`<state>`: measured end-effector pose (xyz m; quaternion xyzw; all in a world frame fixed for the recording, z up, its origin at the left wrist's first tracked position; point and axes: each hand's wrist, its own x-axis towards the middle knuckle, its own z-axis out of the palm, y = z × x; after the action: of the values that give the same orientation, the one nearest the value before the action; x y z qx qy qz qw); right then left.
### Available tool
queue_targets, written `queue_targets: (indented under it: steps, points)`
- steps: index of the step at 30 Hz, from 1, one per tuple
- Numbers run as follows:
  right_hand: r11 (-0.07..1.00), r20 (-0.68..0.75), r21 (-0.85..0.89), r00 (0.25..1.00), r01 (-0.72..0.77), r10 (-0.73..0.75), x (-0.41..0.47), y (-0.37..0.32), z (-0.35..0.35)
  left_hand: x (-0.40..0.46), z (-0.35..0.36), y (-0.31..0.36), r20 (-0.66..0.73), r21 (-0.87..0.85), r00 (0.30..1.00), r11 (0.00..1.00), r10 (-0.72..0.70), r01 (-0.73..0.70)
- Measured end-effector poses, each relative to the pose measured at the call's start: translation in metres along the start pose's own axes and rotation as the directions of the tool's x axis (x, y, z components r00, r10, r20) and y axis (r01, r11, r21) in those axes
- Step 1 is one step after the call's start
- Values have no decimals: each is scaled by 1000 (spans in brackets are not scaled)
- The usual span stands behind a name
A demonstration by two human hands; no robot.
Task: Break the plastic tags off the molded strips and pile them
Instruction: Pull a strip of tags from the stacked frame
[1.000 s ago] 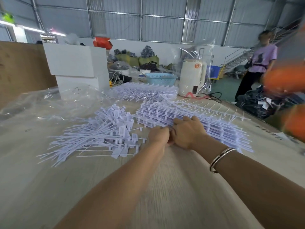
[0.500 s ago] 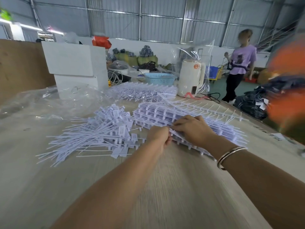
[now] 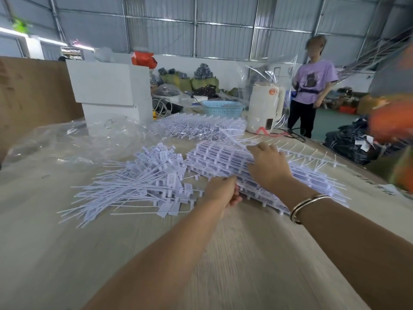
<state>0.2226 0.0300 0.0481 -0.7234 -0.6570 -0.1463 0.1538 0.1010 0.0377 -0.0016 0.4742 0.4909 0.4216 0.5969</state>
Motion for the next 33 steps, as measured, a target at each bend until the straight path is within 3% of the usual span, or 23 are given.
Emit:
queue_targets:
  steps: [3,6,10,14,18,23,33]
  points:
    - [987,156,-147,983,-69,92,-1,4,5,-2,-1,-2,9,20,999,999,36,-36]
    - [995,93,-92,994,-41,50,0,7,5,-4,-2,0,28,16,998,998,55,-56]
    - [990,-15,8,990,-142,142,15,21,0,-7,-2,-1,43,37,995,995,86,-87]
    - [966,356,-10,902,-259,245,33,34,4,-9,0,-2,55,82,992,990,111,-115]
    - [969,294,1,926,-247,236,43,41,5,-7,-1,-5,67,108,989,985,131,-138]
    - [940,373,110,890,-322,261,42,43,2,-8,-2,-7,86,127,986,979,146,-157]
    - [915,328,140,889,-379,319,46,55,8,-10,-5,-7,104,128,983,978,153,-165]
